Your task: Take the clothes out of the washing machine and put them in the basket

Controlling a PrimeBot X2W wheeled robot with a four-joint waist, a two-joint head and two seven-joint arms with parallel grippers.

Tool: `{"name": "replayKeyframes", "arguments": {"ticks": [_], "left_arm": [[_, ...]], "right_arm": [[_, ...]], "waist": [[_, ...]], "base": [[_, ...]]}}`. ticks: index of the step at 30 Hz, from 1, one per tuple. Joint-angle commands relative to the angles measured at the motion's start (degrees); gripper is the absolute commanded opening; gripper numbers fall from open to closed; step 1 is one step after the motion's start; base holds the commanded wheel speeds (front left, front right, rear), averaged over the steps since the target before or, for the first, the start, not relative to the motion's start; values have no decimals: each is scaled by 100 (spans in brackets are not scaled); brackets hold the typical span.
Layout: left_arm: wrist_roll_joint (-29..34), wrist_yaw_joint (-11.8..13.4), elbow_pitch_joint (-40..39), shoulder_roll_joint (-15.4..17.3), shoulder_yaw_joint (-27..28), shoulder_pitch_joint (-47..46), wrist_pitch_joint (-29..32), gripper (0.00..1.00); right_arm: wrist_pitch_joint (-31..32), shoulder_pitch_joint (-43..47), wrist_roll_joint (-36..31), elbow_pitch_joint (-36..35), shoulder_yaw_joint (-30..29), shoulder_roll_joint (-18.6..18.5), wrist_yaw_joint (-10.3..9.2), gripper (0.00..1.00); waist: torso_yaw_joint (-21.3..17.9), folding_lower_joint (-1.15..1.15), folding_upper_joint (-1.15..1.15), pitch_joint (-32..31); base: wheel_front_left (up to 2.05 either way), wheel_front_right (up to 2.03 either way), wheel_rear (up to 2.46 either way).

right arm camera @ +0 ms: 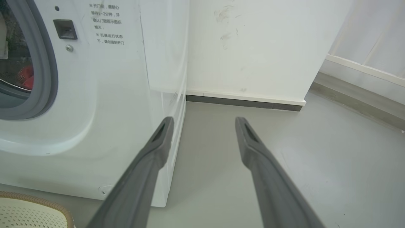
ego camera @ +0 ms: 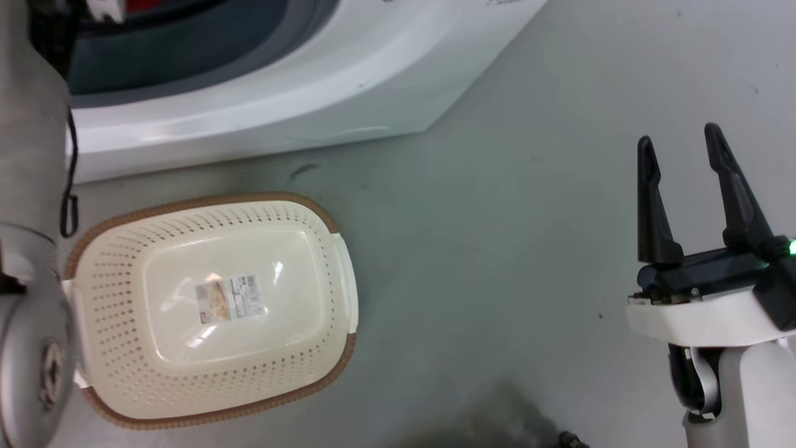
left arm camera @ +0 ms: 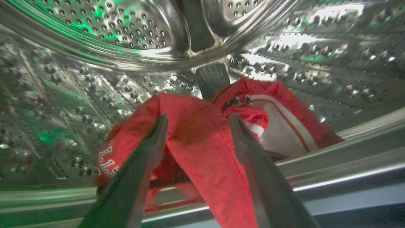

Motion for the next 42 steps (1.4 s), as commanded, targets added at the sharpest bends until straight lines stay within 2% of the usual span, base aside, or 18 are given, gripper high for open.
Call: {"name": "replayKeyframes", "arguments": {"ticks": [1, 6, 9, 16, 28, 31, 37, 42], "left_arm": [[7, -34, 49, 3, -31, -117, 90, 100], [-22, -64, 286, 187, -217, -701, 728, 100], [-104, -73, 381, 187, -347, -947, 1121, 100], [-208, -76, 481, 273, -648, -1354, 1657, 100], [-345, -78, 592, 394, -997, -1331, 1894, 100], [-384, -79, 584, 413, -1100, -1307, 1846, 0], [-605, -78, 432, 431, -1197, -1254, 1489, 0], [-808, -75, 318, 368, -1290, -949, 868, 0]], "right_arm": [[-12, -126, 55, -44, 9, 15, -4, 100], [-12, -247, 136, -136, 71, 16, -4, 100], [-12, -324, 187, -176, 109, 16, -4, 100], [-12, -466, 306, -223, 155, 15, -4, 100], [-12, -551, 444, -194, 178, 15, -4, 100], [-12, -561, 409, -213, 156, 14, -4, 100], [-12, -511, 352, -195, 153, 15, -4, 100], [-12, -410, 275, -153, 121, 15, -4, 100]], "waist": [[-173, -1, 0, 268], [-303, -1, 0, 594], [-353, -1, 0, 795], [-362, -1, 0, 1153], [-441, -1, 0, 1252], [-441, -1, 0, 1239], [-387, -1, 0, 1094], [-250, -1, 0, 797]], "base": [[0, 0, 0], [0, 0, 0], [0, 0, 0], [0, 0, 0], [0, 0, 0], [0, 0, 0], [0, 0, 0], [0, 0, 0]]}}
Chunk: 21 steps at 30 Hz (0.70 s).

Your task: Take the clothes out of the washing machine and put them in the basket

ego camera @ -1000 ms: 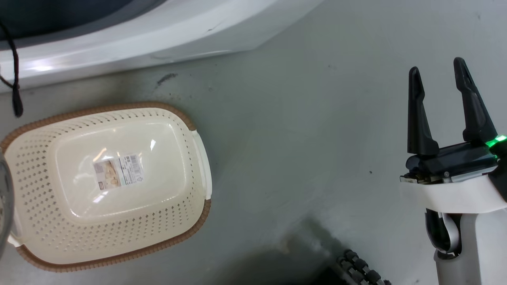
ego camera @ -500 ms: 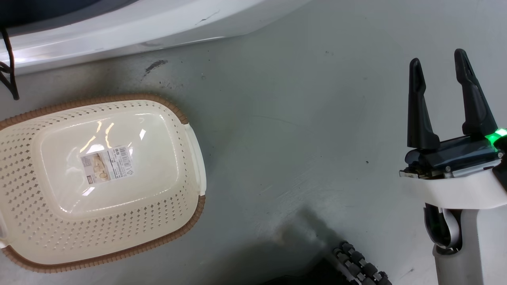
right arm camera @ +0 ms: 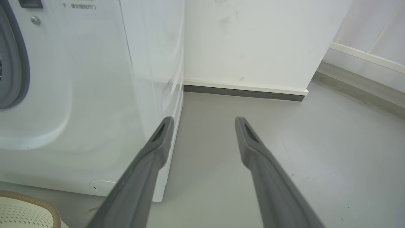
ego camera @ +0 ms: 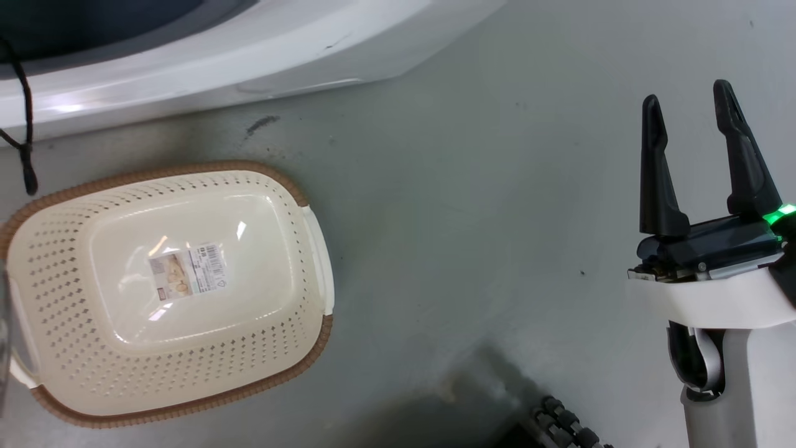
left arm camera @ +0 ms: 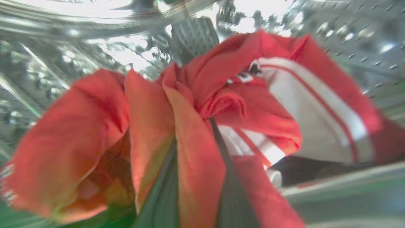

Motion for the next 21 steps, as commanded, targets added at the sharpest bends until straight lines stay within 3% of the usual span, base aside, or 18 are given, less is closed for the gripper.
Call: {"name": "replayKeyframes", "arguments": {"ticks": [1, 11, 21], "left_arm": [[-53, -1, -39, -49, -39, 186, -181, 0], [-494, 0, -180, -353, -303, 1297, -1610, 0], [-843, -1, -564, -591, -708, 2326, -2528, 0]], "right_arm": [[-12, 42, -35, 26, -15, 13, -4, 100], [-12, 366, -415, 165, -51, 10, -4, 100], [-12, 758, -694, 316, -35, 9, -4, 100]], "waist": [[122, 0, 0, -183], [626, 0, 0, -1128], [1042, 0, 0, -2020]], "base": [[0, 0, 0], [0, 0, 0], [0, 0, 0]]}}
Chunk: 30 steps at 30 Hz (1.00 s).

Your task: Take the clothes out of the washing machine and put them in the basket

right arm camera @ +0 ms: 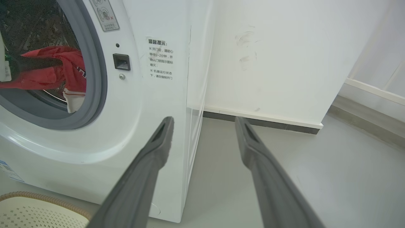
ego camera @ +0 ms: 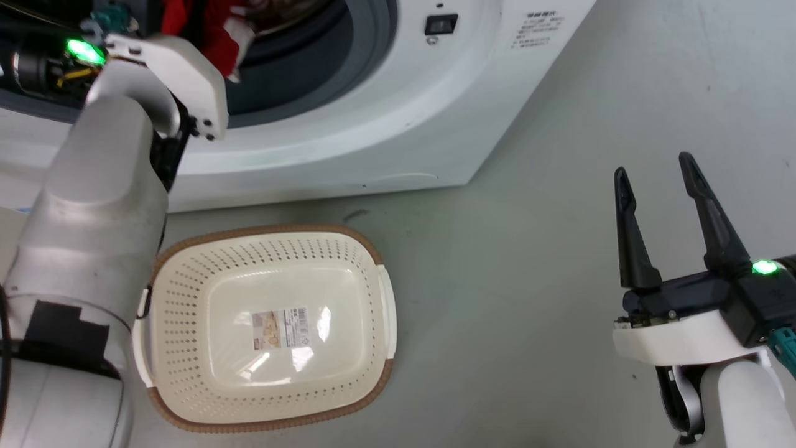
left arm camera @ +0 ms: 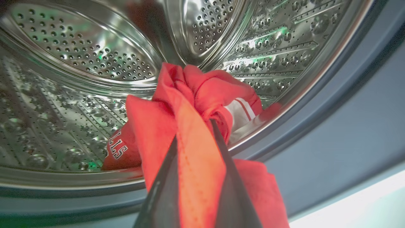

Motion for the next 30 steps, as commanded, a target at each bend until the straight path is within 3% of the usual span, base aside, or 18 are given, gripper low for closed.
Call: {"name": "replayKeyframes", "arguments": {"ticks": [1, 13, 22, 30], "left_arm": [[-60, 1, -109, -22, -38, 179, -89, 0], [-120, 88, -1448, 79, -63, 1306, -243, 0], [-117, 370, -3034, 381, -6, 2302, -221, 0], [-123, 673, -4662, 721, 23, 2984, 166, 0]], "right_arm": [[-12, 118, -26, 24, 2, 4, -4, 100], [-12, 501, -124, 122, 13, 4, -4, 100], [-12, 806, -115, 209, 5, 4, -4, 100], [-12, 983, -112, 238, -4, 5, -4, 100]], "waist": [[214, 1, 0, -354], [523, 1, 0, -1107], [659, 1, 0, -1637], [751, 1, 0, -1898]], "base": [[0, 0, 0], [0, 0, 0], [0, 0, 0], [0, 0, 0]]}}
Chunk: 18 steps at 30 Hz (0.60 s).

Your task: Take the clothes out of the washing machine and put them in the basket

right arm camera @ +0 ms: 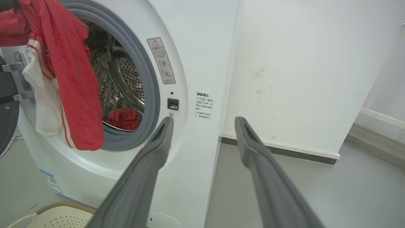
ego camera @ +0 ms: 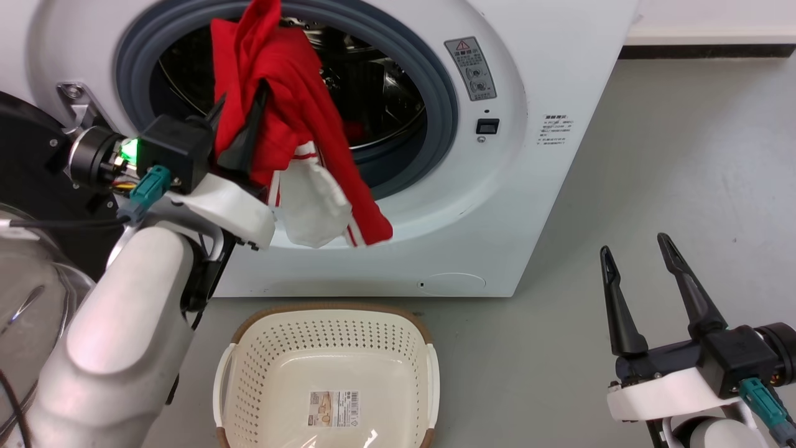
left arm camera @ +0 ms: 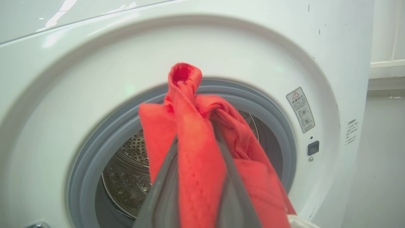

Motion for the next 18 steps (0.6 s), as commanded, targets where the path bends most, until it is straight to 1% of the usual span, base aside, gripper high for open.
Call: {"name": "replayKeyframes", "arguments": {"ticks": [1, 5, 10, 14, 18], "left_arm": [[14, 42, -133, 55, 21, 122, 30, 0], [2, 216, -896, 224, 47, 453, 262, 0], [-4, 427, -1641, 404, 80, 912, 428, 0], [-36, 551, -2056, 502, 80, 1296, 482, 0], [-70, 652, -2303, 593, 80, 1662, 500, 0]], "right_arm": [[-12, 82, 1, 8, 1, 8, -4, 100], [-12, 123, 1, 16, 12, 7, -4, 100], [-12, 158, 7, 11, 23, 7, -4, 100], [-12, 185, 34, 21, 19, 7, -4, 100], [-12, 183, 45, 20, 15, 8, -4, 100]], "waist": [[17, 1, 0, -30], [29, 1, 0, -85], [29, 1, 0, -119], [43, 1, 0, -124], [60, 1, 0, -86]], "base": [[0, 0, 0], [0, 0, 0], [0, 0, 0], [0, 0, 0], [0, 0, 0]]}}
